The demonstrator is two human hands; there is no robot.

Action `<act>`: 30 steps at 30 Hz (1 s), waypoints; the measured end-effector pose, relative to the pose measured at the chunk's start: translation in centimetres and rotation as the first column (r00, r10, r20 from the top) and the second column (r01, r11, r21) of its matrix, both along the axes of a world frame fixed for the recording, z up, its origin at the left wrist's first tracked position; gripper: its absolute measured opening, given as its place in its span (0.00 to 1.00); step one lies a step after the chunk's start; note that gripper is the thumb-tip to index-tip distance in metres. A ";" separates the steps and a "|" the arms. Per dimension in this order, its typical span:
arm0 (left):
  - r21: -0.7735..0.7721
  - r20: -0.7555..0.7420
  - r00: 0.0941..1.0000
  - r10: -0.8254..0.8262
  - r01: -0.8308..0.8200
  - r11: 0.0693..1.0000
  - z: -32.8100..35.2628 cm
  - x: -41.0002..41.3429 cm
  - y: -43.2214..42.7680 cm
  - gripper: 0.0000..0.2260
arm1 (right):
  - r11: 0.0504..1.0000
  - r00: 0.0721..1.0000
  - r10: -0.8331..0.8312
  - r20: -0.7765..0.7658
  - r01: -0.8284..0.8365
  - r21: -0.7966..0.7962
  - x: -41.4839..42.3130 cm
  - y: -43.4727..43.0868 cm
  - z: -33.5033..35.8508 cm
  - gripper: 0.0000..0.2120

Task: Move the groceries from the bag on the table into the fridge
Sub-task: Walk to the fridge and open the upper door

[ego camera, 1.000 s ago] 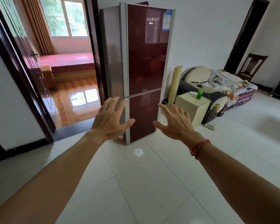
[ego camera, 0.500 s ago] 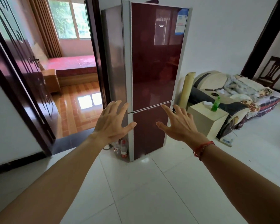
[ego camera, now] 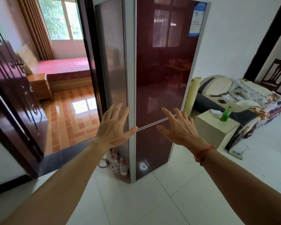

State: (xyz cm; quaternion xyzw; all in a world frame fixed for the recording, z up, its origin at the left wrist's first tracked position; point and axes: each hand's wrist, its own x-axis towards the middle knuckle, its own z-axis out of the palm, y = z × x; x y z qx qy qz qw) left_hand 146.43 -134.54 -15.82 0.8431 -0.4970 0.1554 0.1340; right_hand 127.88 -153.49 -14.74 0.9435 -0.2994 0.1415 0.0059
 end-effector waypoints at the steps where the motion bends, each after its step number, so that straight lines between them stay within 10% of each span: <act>1: 0.002 -0.003 1.000 -0.003 0.003 1.000 0.0 1.6 -0.9 0.41 | 1.000 1.000 -0.006 -0.002 0.006 0.000 1.4 -0.9 0.2 0.36; 30: -0.027 -0.063 0.998 -0.006 0.004 1.000 1.0 19.7 -17.0 0.41 | 0.992 0.999 -0.010 0.045 0.004 0.130 19.6 -16.1 0.9 0.38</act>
